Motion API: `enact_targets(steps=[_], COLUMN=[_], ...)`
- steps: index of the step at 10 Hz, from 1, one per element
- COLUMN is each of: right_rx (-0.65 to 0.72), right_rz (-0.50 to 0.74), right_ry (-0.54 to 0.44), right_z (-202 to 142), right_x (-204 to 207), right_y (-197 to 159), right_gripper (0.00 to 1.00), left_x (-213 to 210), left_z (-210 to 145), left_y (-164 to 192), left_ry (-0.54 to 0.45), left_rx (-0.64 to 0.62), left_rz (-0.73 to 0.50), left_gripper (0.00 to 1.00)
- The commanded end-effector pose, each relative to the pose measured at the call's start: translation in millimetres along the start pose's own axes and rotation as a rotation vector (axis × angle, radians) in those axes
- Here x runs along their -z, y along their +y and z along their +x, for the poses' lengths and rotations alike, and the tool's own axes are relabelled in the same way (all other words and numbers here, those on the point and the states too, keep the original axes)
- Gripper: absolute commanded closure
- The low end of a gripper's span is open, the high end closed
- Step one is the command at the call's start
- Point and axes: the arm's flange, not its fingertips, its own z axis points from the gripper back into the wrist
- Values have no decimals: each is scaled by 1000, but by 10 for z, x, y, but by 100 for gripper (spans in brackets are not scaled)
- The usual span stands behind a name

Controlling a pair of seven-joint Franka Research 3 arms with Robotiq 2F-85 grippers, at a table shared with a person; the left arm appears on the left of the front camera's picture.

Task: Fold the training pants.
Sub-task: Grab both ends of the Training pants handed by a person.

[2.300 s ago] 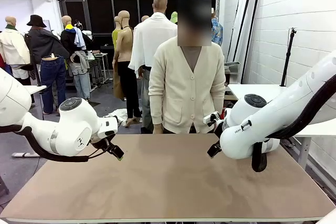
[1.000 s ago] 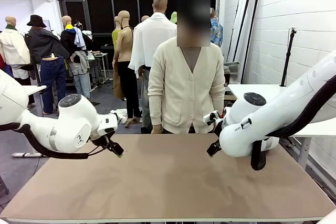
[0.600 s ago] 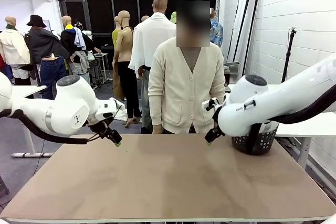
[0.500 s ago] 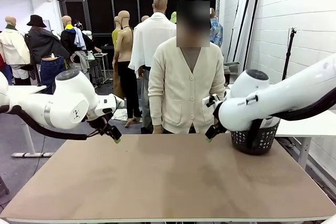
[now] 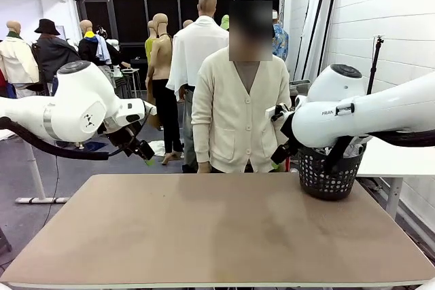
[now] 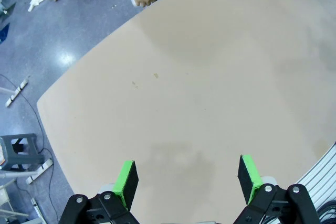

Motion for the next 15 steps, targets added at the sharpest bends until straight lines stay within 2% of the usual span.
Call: enact_targets(steps=[1, 9, 15], right_rx=[-20, -1, 28], right_rz=[28, 43, -14], right_ry=[-18, -45, -103], right_z=[-28, -47, 0], right_x=[-123, -216, -421], right_y=[-50, -133, -79], right_gripper=[0, 0, 0], left_x=[-93, -182, -348], left_z=[-1, -88, -103], left_y=[-4, 84, -2], left_ry=[-10, -21, -61], left_rx=[19, 20, 30], left_rz=[1, 1, 27], left_gripper=[0, 0, 0])
